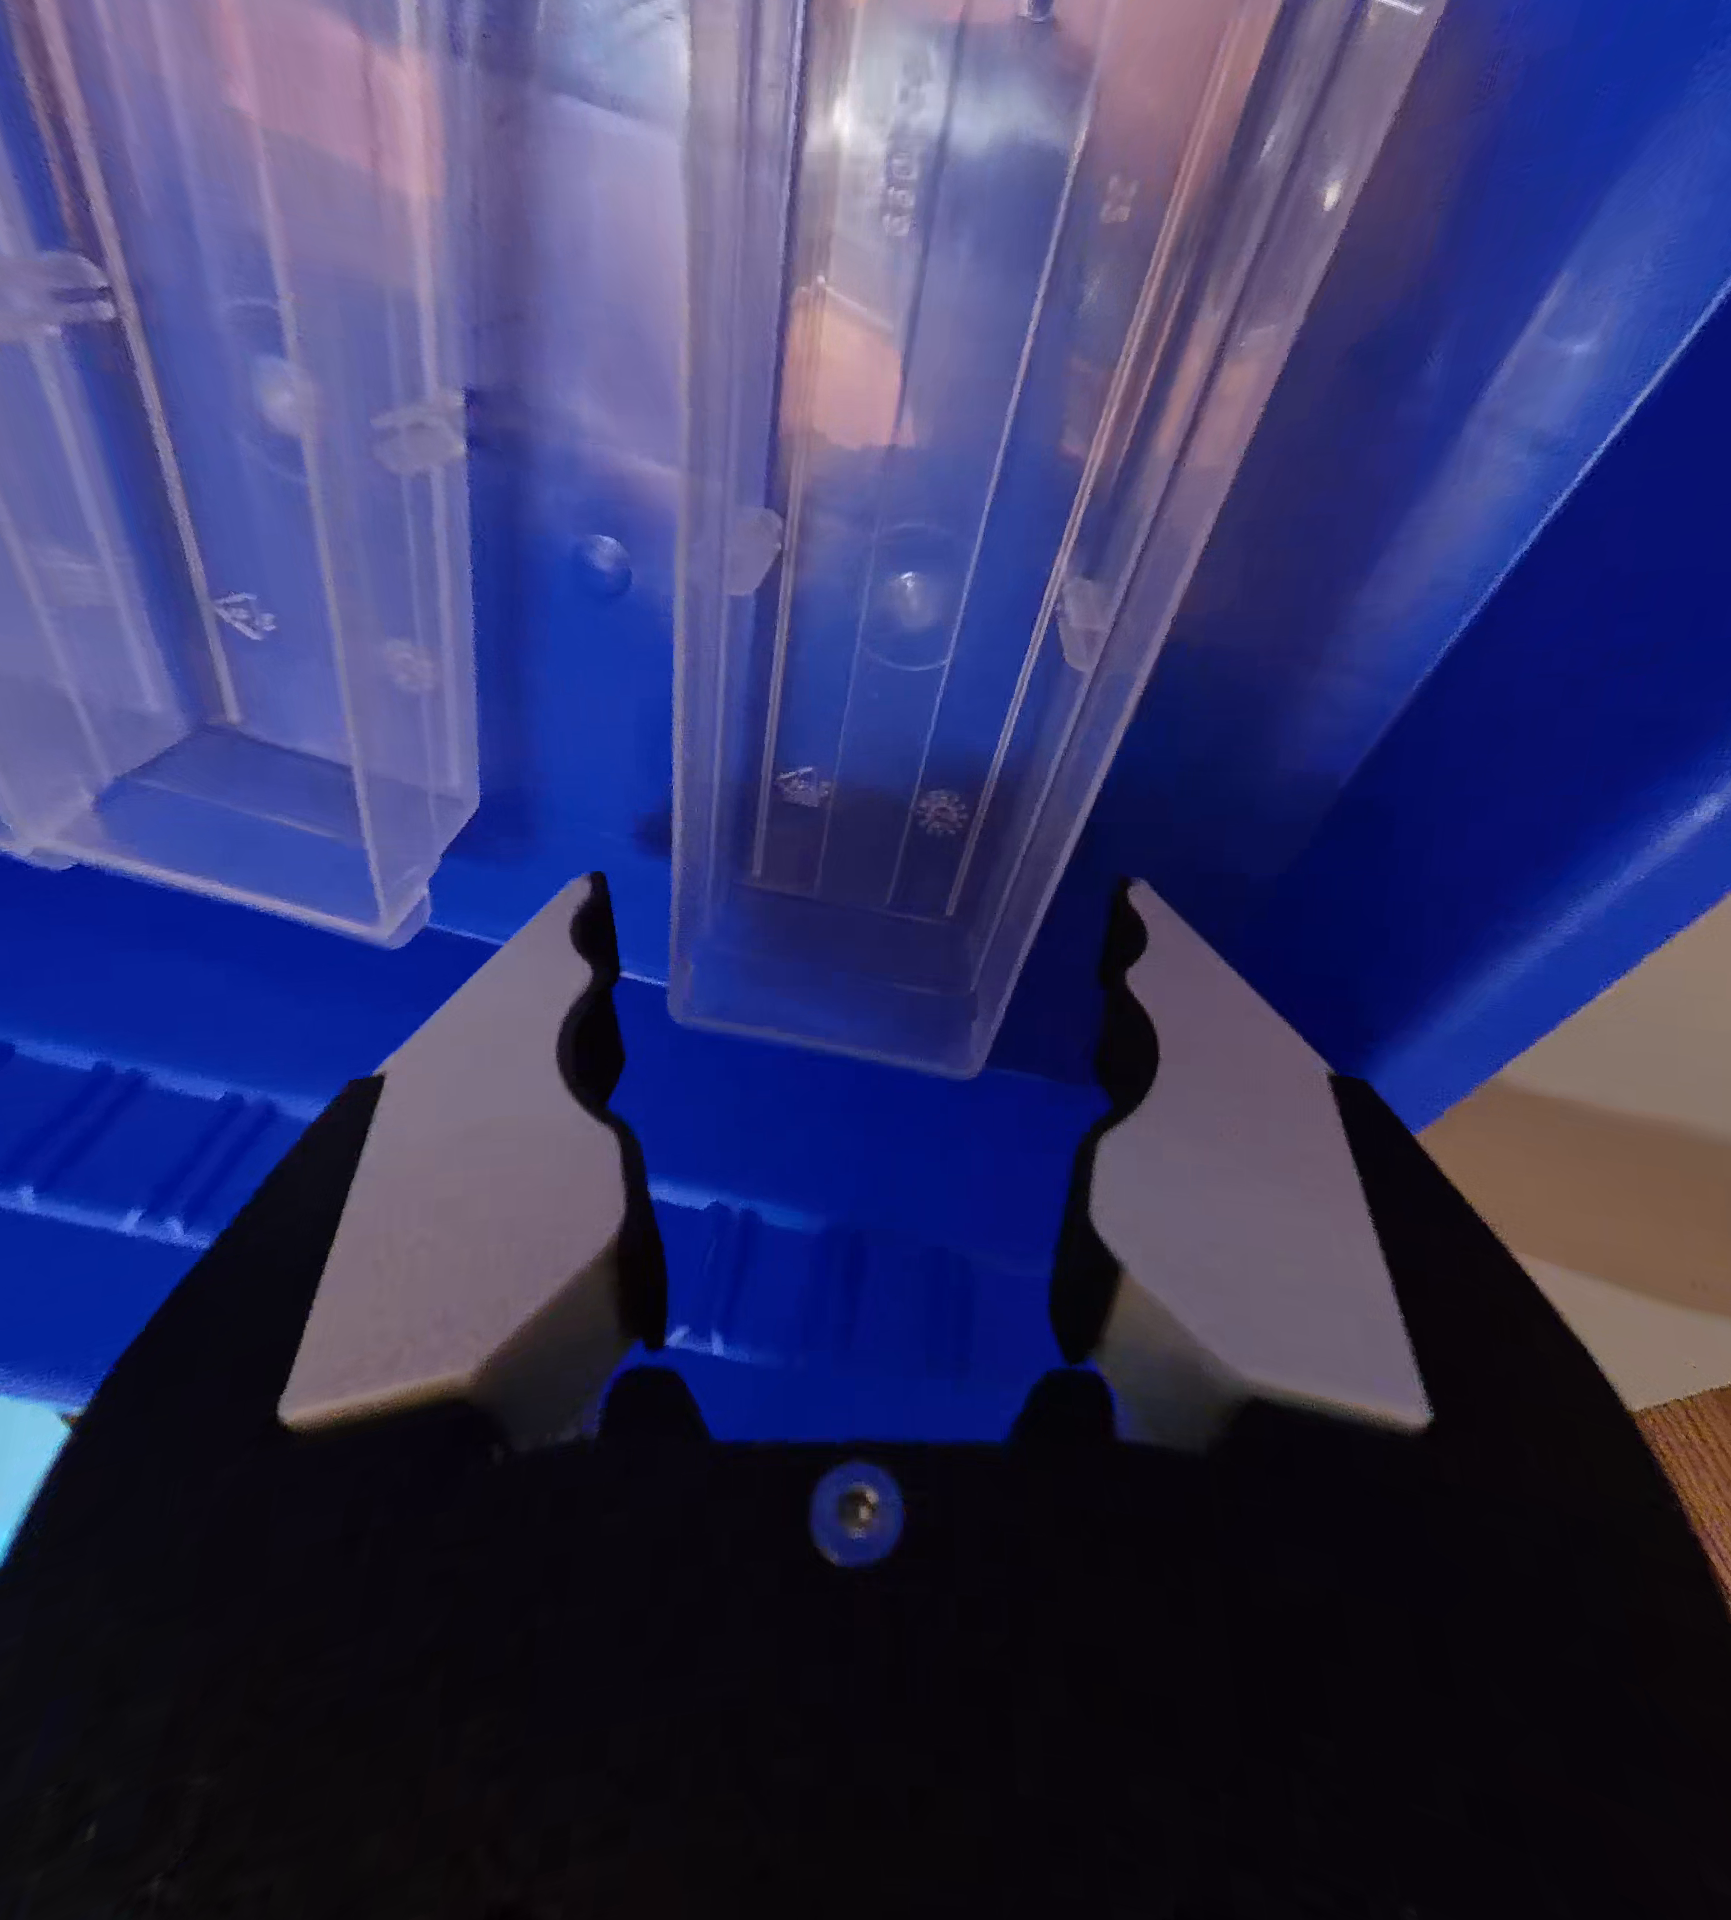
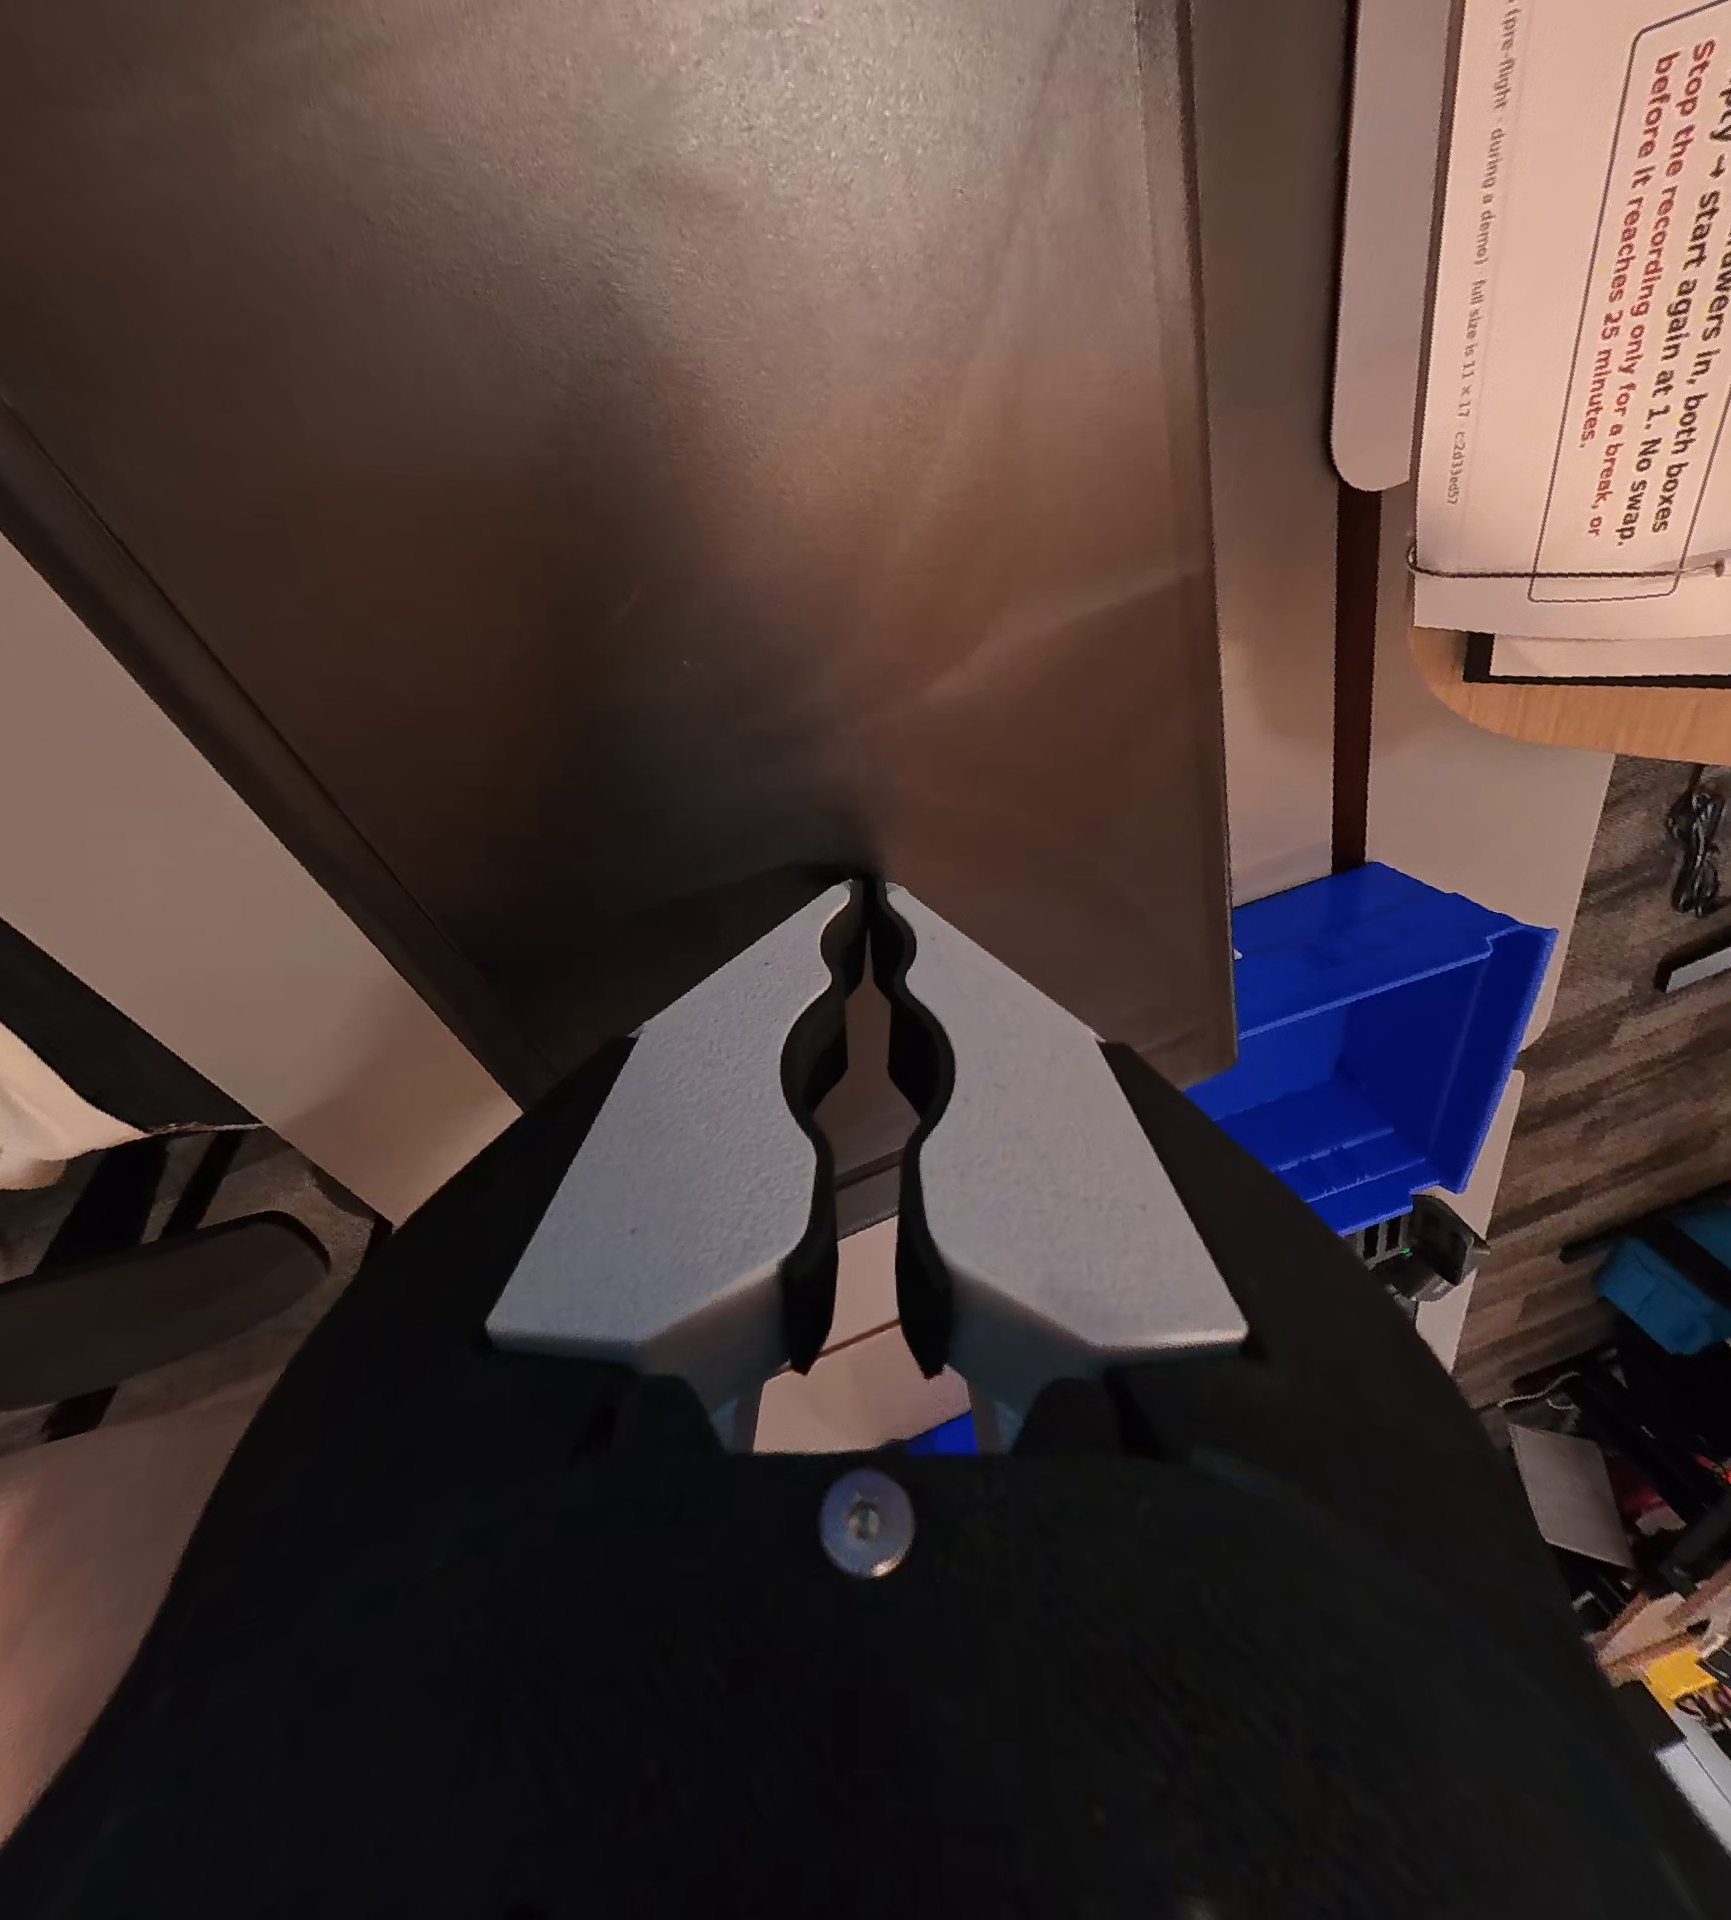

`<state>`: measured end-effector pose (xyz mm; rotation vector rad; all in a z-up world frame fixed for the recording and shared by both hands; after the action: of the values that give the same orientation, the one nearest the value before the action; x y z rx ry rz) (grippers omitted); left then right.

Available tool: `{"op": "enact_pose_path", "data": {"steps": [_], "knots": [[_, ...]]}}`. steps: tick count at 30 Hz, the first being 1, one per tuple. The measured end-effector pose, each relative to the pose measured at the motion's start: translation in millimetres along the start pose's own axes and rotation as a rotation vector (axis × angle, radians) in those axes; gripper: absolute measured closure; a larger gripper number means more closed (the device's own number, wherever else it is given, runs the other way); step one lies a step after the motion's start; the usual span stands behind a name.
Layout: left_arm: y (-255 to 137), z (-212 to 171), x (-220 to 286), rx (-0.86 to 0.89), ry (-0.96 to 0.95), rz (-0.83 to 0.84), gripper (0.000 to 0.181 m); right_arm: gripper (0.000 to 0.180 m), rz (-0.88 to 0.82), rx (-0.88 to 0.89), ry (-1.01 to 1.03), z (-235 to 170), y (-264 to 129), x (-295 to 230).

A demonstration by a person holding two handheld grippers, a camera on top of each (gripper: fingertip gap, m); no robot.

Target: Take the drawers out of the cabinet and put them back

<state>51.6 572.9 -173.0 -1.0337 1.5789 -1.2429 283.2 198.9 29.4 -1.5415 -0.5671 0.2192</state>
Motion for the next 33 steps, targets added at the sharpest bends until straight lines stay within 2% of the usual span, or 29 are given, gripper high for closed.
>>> {"op": "enact_pose_path", "data": {"steps": [1,7,13,17,22,27,33], "knots": [[2.0,0.7,0.3,0.004,0.004,-0.008,0.090,0.180,0.002,0.001,0.000,0.0,0.0,0.2],[8.5,7.2,0.8,-0.002,0.023,-0.009,0.103,0.180,-0.011,-0.013,-0.003,1.2,0.0,-1.0],[9.7,6.2,-2.5,-0.024,-0.051,-0.028,0.100,0.180,-0.008,-0.012,0.000,1.2,0.1,-0.7],[10.2,4.1,-2.2,-0.039,-0.099,-0.070,0.110,0.180,-0.009,-0.007,0.001,0.7,0.1,-0.9],[6.7,0.8,0.1,-0.117,-0.101,-0.089,0.113,0.180,-0.008,-0.002,0.004,0.2,0.1,-0.9],[-13.7,-0.5,4.1,-0.155,-0.136,-0.136,0.115,0.180,-0.006,-0.011,0.005,1.1,0.1,-0.8],[-66.6,-6.5,14.4,-0.200,-0.273,-0.215,0.117,0.180,0.001,-0.021,-0.003,2.0,0.2,-0.1]]}}
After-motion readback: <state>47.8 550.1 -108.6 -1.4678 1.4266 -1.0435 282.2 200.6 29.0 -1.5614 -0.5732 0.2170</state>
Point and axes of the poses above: each gripper's, where its closed fingertips meet, y out along the fingers, z out of its top, x = y × z across the jaws, the point moved 10 cm from there along -y, back along the fingers, and after that the axes turned 11 degrees about -y, right-handed, at the moved point
